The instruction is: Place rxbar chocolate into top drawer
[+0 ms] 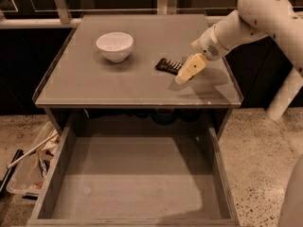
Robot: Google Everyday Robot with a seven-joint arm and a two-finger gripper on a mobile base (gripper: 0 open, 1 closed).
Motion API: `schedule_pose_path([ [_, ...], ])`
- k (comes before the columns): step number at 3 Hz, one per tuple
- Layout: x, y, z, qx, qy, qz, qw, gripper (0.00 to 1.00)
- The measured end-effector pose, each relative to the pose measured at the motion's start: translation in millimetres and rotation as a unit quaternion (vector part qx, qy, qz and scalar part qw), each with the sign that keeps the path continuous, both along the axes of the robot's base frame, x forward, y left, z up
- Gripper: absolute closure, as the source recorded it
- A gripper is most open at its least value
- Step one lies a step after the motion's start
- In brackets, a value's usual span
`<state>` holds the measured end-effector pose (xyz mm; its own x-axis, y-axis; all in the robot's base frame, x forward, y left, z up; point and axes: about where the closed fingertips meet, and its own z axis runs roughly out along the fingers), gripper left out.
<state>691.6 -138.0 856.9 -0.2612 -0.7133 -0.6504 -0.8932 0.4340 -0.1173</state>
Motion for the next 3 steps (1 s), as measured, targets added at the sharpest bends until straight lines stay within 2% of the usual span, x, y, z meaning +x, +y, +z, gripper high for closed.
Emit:
schedule_pose_path([
  [1, 14.2, -0.7, -22.6, 0.008, 0.017, -0.008, 0.9998, 0.0],
  [2, 18.5, -0.3, -27.5, 0.011, 0.021, -0.009, 0.9997, 0.0],
  [3, 18.5, -0.3, -27.6, 0.011, 0.022, -0.009, 0.9997, 0.19],
])
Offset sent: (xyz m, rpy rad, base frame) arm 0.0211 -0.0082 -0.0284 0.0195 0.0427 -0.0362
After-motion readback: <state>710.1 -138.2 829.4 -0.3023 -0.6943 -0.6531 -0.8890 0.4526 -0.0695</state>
